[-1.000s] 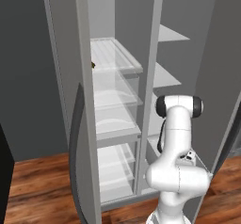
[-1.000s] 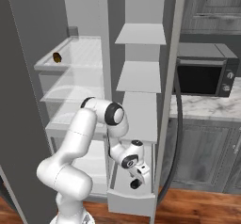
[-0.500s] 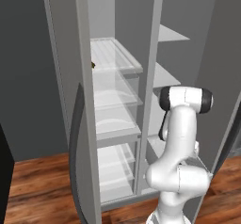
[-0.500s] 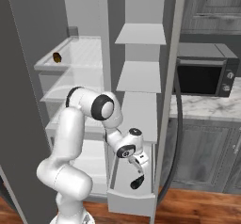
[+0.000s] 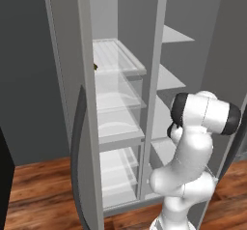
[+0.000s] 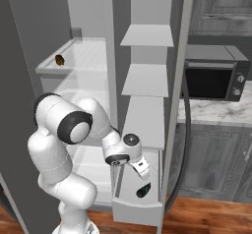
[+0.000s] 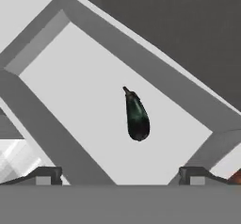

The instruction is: Take the sweet potato and eggplant from the fridge shelf and place them in the freezer drawer to begin freezing them.

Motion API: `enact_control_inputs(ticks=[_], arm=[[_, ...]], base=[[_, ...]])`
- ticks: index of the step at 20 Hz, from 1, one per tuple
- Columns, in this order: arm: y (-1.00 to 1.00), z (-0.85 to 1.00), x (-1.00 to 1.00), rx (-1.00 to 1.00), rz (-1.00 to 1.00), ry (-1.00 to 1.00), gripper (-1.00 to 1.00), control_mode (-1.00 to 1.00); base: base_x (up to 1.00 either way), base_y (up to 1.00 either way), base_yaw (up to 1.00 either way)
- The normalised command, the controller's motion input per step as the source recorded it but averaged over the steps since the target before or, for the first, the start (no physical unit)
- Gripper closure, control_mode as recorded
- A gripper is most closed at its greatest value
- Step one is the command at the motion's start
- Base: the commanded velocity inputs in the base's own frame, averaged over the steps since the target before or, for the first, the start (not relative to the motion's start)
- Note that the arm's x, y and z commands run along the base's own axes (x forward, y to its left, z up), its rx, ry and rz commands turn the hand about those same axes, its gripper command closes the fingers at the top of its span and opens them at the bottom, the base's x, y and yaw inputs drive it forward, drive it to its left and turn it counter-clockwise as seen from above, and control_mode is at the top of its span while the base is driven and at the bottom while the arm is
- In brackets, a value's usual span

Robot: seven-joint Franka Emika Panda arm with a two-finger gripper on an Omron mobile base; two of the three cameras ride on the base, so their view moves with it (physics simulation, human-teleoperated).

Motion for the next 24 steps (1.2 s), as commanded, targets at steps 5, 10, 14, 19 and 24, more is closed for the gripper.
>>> enact_control_inputs(ticks=[5, 10, 14, 19, 24], arm=[[0.12, 1.0, -0.42, -0.1, 0.0, -0.01, -1.0, -1.0], [0.15, 1.0, -0.29, -0.18, 0.0, 0.0, -1.0, -1.0], [0.3, 1.0, -0.24, -0.17, 0.06, 0.0, -1.0, -1.0], [0.82, 1.0, -0.25, -0.04, 0.26, 0.02, -1.0, -1.0], [0.88, 1.0, -0.35, 0.0, 0.4, 0.12, -1.0, -1.0]], base=[[0.0, 0.0, 0.0], [0.0, 0.0, 0.0], [0.0, 0.0, 0.0], [0.0, 0.0, 0.0], [0.0, 0.0, 0.0]])
